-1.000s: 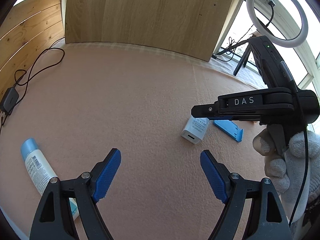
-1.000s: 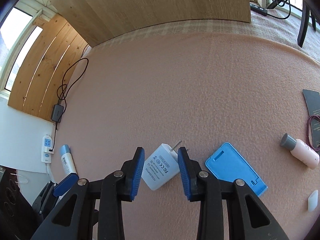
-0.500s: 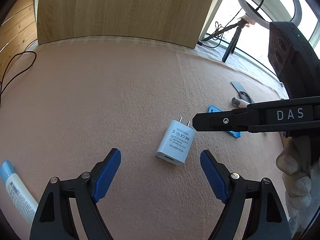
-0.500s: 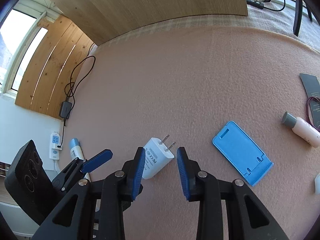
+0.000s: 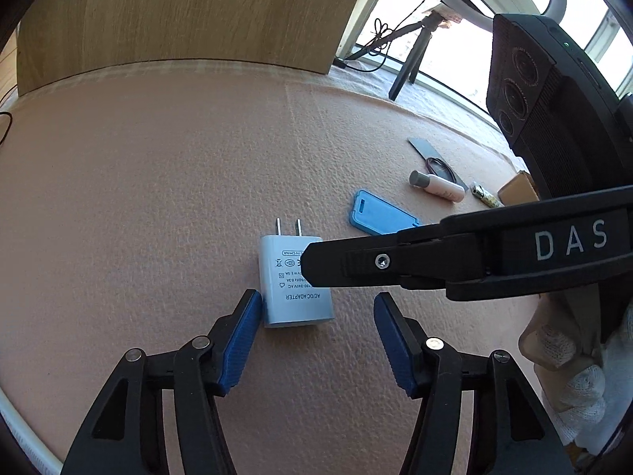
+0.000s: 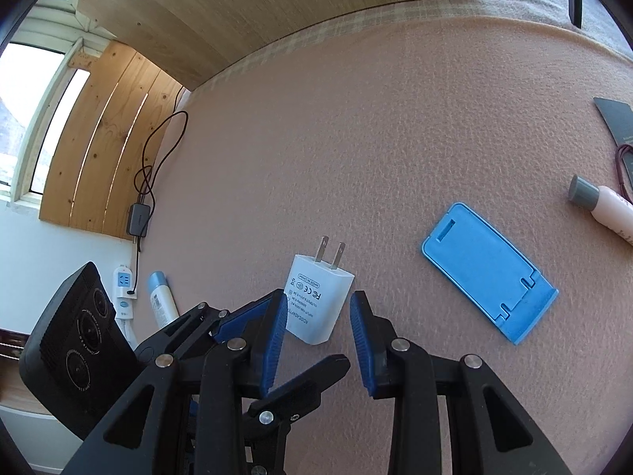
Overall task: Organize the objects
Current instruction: 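Close the right gripper on the white charger plug and lift it, then carry the charger plug with the right gripper into the box and release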
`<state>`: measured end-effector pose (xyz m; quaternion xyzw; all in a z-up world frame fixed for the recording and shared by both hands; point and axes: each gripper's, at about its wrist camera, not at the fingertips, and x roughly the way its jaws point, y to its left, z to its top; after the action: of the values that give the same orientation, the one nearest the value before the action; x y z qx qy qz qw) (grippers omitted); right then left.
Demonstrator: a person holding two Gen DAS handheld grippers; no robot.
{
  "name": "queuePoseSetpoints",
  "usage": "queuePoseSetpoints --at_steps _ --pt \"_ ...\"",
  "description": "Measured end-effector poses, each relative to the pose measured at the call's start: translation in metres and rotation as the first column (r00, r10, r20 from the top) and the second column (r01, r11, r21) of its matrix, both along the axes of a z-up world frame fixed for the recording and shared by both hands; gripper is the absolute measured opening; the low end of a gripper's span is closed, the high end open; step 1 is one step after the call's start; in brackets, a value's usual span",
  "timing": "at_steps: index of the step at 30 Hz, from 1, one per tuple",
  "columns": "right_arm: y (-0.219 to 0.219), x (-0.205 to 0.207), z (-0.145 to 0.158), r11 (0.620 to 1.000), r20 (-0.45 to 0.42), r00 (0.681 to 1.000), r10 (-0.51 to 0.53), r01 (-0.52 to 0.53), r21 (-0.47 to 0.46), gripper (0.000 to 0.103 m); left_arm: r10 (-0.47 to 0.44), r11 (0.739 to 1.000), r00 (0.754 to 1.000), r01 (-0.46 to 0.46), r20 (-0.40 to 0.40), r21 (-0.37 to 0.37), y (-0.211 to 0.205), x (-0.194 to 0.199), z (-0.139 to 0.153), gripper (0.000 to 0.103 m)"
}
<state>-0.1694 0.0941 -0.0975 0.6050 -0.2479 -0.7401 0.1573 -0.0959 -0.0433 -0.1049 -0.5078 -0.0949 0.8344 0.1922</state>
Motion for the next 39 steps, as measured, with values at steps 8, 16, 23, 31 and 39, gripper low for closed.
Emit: queuePoseSetpoints --at_steps 8,16,23,31,39 --pt "-0.002 -0.003 -0.004 1.000 0.009 1.000 0.009 -0.009 0.008 0.025 0.030 0.999 0.999 -0.031 0.020 0.009 -0.002 -0.006 -0.003 0.059" --pt "0.001 0.002 -0.007 1.000 0.004 1.000 0.007 -0.007 0.015 0.022 0.043 0.999 0.999 -0.043 0.026 -0.004 -0.006 -0.003 -0.001 0.046" --pt "0.006 0.021 0.000 0.999 -0.025 1.000 0.011 -0.010 0.052 0.022 0.043 0.999 0.999 -0.042 0.022 -0.008 0.008 0.008 0.003 0.046" --pt "0.048 0.063 0.027 0.996 -0.081 0.995 -0.052 0.057 0.067 0.022 -0.009 1.000 0.999 0.009 -0.034 -0.015 0.058 0.025 0.027 0.045" --pt "0.127 0.117 0.059 0.978 -0.144 0.974 -0.173 0.187 0.090 0.022 -0.129 0.992 0.986 0.128 -0.102 -0.015 0.148 0.033 0.062 0.045"
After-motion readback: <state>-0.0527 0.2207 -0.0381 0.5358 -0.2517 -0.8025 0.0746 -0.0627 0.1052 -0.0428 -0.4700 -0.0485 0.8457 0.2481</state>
